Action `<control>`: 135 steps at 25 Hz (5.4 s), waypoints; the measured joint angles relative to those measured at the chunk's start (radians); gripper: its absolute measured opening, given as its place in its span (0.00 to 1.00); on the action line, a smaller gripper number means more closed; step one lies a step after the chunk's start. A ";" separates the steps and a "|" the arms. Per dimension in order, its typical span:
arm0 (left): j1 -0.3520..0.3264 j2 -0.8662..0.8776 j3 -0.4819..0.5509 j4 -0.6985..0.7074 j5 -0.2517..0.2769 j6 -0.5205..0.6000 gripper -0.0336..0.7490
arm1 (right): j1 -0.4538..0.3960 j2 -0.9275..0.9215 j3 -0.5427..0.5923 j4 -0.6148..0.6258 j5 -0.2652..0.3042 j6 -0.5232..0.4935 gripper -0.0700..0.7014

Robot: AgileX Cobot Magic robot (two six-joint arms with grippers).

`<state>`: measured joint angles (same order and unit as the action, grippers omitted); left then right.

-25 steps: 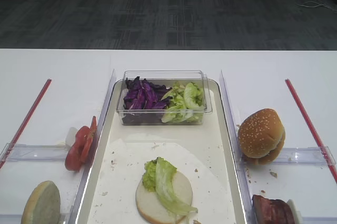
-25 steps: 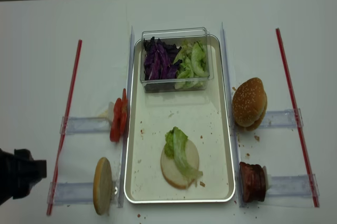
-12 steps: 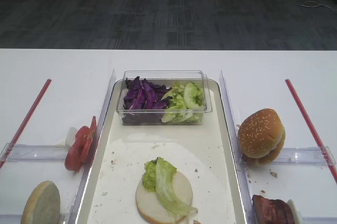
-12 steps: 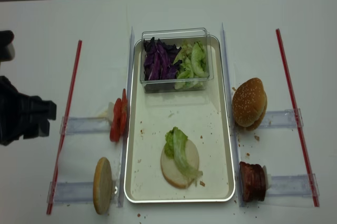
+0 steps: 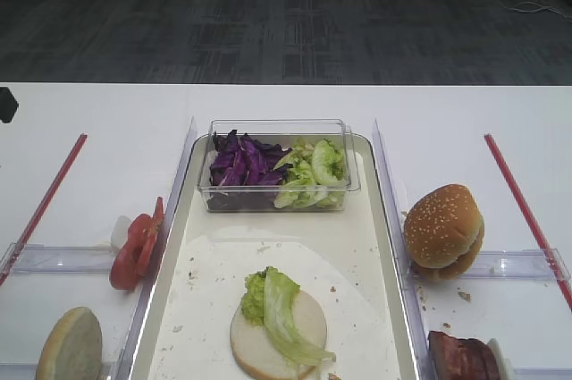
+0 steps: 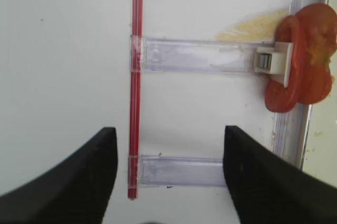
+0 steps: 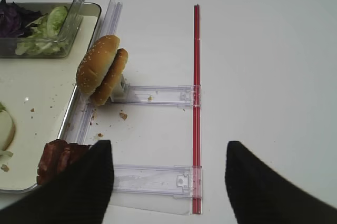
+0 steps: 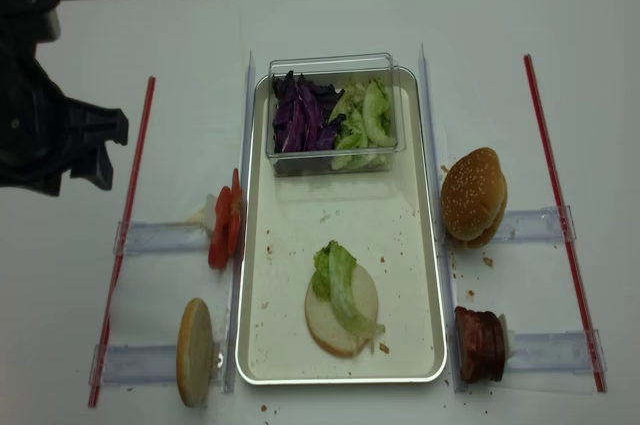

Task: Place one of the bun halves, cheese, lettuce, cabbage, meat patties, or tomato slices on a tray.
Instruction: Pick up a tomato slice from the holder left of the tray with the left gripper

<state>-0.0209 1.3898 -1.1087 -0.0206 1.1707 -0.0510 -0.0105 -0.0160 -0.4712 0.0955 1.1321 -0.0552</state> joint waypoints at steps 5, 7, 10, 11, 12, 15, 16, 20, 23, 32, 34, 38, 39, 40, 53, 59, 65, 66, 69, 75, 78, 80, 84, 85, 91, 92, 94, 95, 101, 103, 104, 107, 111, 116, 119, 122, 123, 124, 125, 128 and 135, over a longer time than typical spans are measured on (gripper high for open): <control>0.000 0.108 -0.102 0.000 0.002 0.002 0.57 | 0.000 0.000 0.000 0.000 0.000 0.000 0.70; 0.000 0.144 -0.141 0.000 0.004 0.002 0.57 | 0.000 0.000 0.000 0.000 0.000 0.000 0.70; 0.000 0.194 -0.201 0.000 0.016 0.004 0.57 | 0.000 0.000 0.000 0.000 0.000 0.000 0.70; 0.000 0.211 -0.223 0.000 0.020 0.004 0.57 | 0.000 0.000 0.000 0.000 0.000 0.000 0.70; 0.000 0.227 -0.245 0.000 0.025 0.004 0.57 | 0.000 0.000 0.000 0.000 0.000 0.002 0.70; 0.000 0.275 -0.309 -0.002 0.043 0.006 0.57 | 0.000 0.000 0.000 0.000 0.000 0.002 0.70; 0.000 0.297 -0.338 -0.004 0.047 0.006 0.57 | 0.000 0.000 0.000 0.000 0.000 0.002 0.70; 0.000 0.367 -0.417 -0.008 0.054 0.010 0.57 | 0.000 0.000 0.000 0.000 0.000 0.002 0.70; 0.000 0.403 -0.459 -0.017 0.054 0.014 0.57 | 0.000 0.000 0.000 0.000 0.000 0.002 0.70; 0.000 0.452 -0.495 -0.028 0.058 0.026 0.57 | 0.000 0.000 0.000 0.000 0.000 0.002 0.70; 0.000 0.452 -0.495 -0.029 0.058 0.026 0.57 | 0.000 0.000 0.000 0.000 0.000 0.002 0.70; 0.000 0.452 -0.495 -0.029 0.058 0.027 0.57 | 0.000 0.000 0.000 0.000 0.000 0.002 0.70; 0.000 0.452 -0.495 -0.029 0.058 0.027 0.57 | 0.000 0.000 0.000 0.000 0.000 0.002 0.70; 0.000 0.452 -0.488 -0.031 0.058 0.027 0.57 | 0.000 0.000 0.000 0.000 0.000 0.002 0.70; -0.116 0.244 -0.149 -0.047 0.000 -0.042 0.57 | 0.000 0.000 0.000 0.000 0.000 0.002 0.70; -0.201 0.224 -0.108 -0.049 -0.047 -0.087 0.57 | 0.000 0.000 0.000 0.000 0.000 0.002 0.70; -0.236 0.222 -0.108 -0.056 -0.058 -0.101 0.57 | 0.000 0.000 0.000 0.000 0.000 0.002 0.70; -0.239 0.222 -0.108 -0.069 -0.058 -0.101 0.57 | 0.000 0.000 0.000 0.000 0.000 0.002 0.70; -0.280 0.222 -0.108 -0.098 -0.082 -0.107 0.57 | 0.000 0.000 0.000 0.000 0.000 0.002 0.70; -0.450 0.231 -0.106 -0.062 -0.174 -0.244 0.57 | 0.000 0.000 0.000 0.000 0.000 0.002 0.70; -0.491 0.266 -0.106 0.007 -0.178 -0.324 0.57 | 0.000 0.000 0.000 0.000 0.000 0.002 0.70; -0.498 0.291 -0.106 0.032 -0.178 -0.357 0.57 | 0.000 0.000 0.000 0.000 0.000 0.002 0.70; -0.498 0.326 -0.106 0.049 -0.182 -0.389 0.55 | 0.000 0.000 0.000 0.000 0.000 0.002 0.70; -0.498 0.333 -0.106 0.051 -0.182 -0.392 0.55 | 0.000 0.000 0.000 0.000 0.000 0.002 0.70; -0.498 0.377 -0.106 0.060 -0.199 -0.410 0.49 | 0.000 0.000 0.000 0.000 0.000 0.002 0.70; -0.498 0.381 -0.106 0.064 -0.205 -0.412 0.48 | 0.000 0.000 0.000 0.000 0.000 0.002 0.70; -0.498 0.385 -0.106 0.068 -0.220 -0.412 0.47 | 0.000 0.000 0.000 0.000 0.000 0.002 0.70; -0.498 0.391 -0.106 0.072 -0.226 -0.412 0.46 | 0.000 0.000 0.000 0.000 0.000 0.002 0.70; -0.498 0.438 -0.106 0.087 -0.232 -0.419 0.42 | 0.000 0.000 0.000 0.000 0.000 0.002 0.70; -0.498 0.449 -0.106 0.090 -0.232 -0.421 0.42 | 0.000 0.000 0.000 0.000 0.000 0.002 0.70; -0.498 0.451 -0.106 0.095 -0.232 -0.424 0.42 | 0.000 0.000 0.000 0.000 0.000 0.002 0.70; -0.500 0.451 -0.106 0.144 -0.232 -0.456 0.41 | 0.000 0.000 0.000 0.000 0.000 0.002 0.70; -0.504 0.451 -0.106 0.177 -0.221 -0.484 0.38 | 0.000 0.000 0.000 0.000 0.000 0.002 0.70; -0.505 0.451 -0.106 0.188 -0.216 -0.490 0.29 | 0.000 0.000 0.000 0.000 0.000 0.002 0.70; -0.505 0.451 -0.106 0.188 -0.216 -0.490 0.25 | 0.000 0.000 0.000 0.000 0.000 0.002 0.70; -0.505 0.451 -0.106 0.188 -0.214 -0.490 0.23 | 0.000 0.000 0.000 0.000 0.000 0.002 0.70; -0.505 0.451 -0.106 0.190 -0.212 -0.490 0.22 | 0.000 0.000 0.000 0.000 0.000 0.002 0.70; -0.505 0.451 -0.106 0.192 -0.212 -0.490 0.20 | 0.000 0.000 0.000 0.000 0.000 0.002 0.70; -0.505 0.451 -0.106 0.196 -0.212 -0.490 0.17 | 0.000 0.000 0.000 0.000 0.000 0.002 0.70; -0.505 0.451 -0.106 0.207 -0.207 -0.491 0.06 | 0.000 0.000 0.000 0.000 0.000 0.002 0.70; -0.505 0.422 -0.106 0.212 -0.199 -0.501 0.04 | 0.000 0.000 0.000 0.000 0.000 0.002 0.70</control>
<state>-0.5262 1.8117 -1.2145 0.1916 0.9721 -0.5517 -0.0105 -0.0160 -0.4712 0.0955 1.1321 -0.0535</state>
